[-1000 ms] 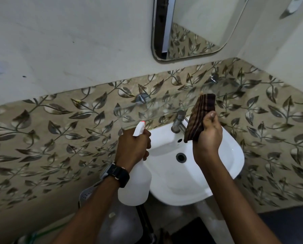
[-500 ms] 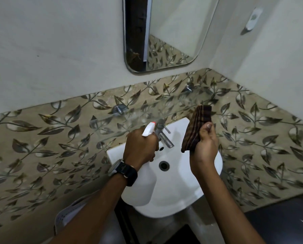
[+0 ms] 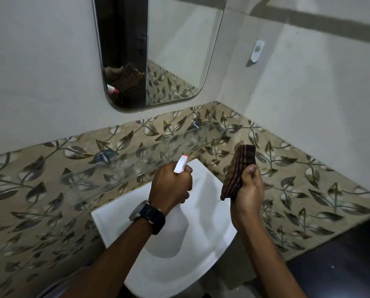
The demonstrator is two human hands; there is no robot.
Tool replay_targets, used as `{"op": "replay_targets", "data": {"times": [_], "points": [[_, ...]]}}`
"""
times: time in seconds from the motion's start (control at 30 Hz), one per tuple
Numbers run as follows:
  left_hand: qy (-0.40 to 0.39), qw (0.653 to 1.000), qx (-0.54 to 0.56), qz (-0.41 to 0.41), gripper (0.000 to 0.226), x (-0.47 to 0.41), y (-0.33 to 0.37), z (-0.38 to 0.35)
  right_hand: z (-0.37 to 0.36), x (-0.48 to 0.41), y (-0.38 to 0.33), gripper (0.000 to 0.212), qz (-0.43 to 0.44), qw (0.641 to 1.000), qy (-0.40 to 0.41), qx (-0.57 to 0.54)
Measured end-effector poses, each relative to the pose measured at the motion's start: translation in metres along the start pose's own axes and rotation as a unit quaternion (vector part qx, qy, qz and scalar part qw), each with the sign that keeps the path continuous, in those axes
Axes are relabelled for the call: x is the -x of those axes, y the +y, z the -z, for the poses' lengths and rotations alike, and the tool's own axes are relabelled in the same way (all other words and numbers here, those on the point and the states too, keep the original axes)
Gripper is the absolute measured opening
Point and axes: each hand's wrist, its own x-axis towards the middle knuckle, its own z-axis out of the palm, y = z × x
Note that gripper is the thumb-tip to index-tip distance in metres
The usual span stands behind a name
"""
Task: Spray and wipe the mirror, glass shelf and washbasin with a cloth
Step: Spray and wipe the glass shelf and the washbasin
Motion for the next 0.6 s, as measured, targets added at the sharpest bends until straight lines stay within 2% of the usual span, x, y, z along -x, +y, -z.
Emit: {"op": "replay_targets", "data": {"times": [0.2,0.37,0.47,0.6], "points": [[0.019,0.998,0.061,0.023,0.011,-0.008,-0.001,0.009,-0.011,-0.072,0.003,0.026,0.05,0.985,-0.022,0.166],[0.064,0.995,0.074,0.024,0.011,-0.009,0.003,0.038,-0.043,-0.166,0.031,0.043,0.076,0.922,-0.097,0.368],[0.098,0.989,0.102,0.04,0.017,-0.009,0.002,0.06,-0.073,-0.206,0.035,0.042,0.088,0.894,-0.145,0.415],[0.134,0.987,0.08,0.043,0.024,-0.003,0.001,0.088,-0.093,-0.235,0.049,0.042,0.081,0.866,-0.146,0.471]]}}
